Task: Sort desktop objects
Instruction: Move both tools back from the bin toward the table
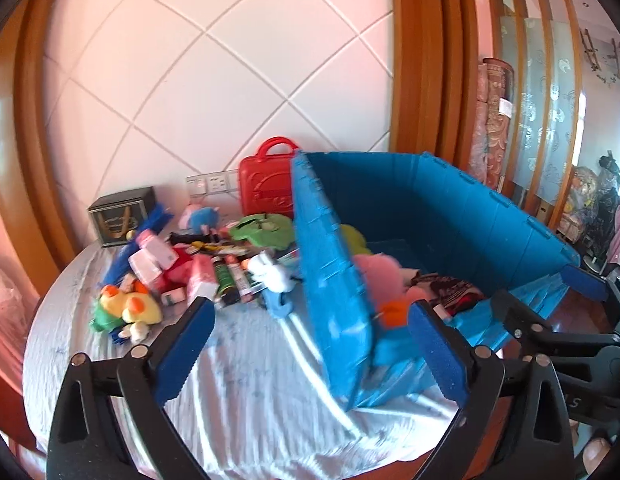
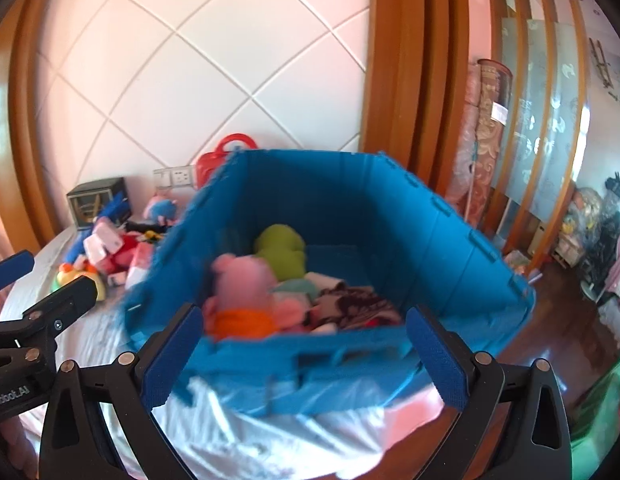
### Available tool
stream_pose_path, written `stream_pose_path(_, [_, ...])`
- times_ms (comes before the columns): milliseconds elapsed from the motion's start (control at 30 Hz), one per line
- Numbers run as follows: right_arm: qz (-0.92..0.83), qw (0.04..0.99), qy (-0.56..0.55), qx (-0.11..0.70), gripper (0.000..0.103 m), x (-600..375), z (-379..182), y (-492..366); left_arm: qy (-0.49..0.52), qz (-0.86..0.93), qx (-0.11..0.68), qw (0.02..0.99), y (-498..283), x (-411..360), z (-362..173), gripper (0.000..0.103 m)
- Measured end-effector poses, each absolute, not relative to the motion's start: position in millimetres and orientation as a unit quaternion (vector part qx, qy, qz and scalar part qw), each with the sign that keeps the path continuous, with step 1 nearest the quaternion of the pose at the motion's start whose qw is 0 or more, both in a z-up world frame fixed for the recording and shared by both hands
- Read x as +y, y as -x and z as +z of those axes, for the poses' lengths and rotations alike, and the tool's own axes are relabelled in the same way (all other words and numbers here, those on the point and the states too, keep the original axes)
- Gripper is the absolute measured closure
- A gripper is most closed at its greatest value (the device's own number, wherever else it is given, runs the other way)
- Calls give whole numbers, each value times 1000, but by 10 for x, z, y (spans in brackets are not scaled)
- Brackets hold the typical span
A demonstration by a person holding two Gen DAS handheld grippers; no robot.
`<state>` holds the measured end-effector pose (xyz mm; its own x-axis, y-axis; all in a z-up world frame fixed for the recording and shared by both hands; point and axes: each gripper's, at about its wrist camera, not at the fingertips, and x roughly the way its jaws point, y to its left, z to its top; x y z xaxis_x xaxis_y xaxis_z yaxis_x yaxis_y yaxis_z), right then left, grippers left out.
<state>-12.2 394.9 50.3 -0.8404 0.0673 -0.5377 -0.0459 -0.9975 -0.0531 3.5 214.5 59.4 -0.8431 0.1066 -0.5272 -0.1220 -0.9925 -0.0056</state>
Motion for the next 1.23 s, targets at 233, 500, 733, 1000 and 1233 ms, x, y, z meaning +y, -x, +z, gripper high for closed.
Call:
stream_pose_path(233, [960, 10, 279, -18, 0, 3329, 436, -309, 273, 962, 6, 32, -473, 1492, 477, 4])
stream_pose_path(500, [959, 5, 283, -20, 0, 2925, 316, -566, 273, 962, 4, 23, -702, 1127, 436, 4])
stream_pose_path(733, [960, 18, 279, -13, 0, 2881, 333, -656, 271, 962, 1, 25, -744, 1000, 435, 4])
stream_pose_path(1000, [961, 32, 276, -8, 0, 2927, 354, -666, 269, 963, 2, 29, -713, 1041, 420, 4])
stream_pose_path(1233, [959, 36, 280, -6, 0, 2958, 332, -658, 258, 966, 8, 32, -750, 1106, 441, 4])
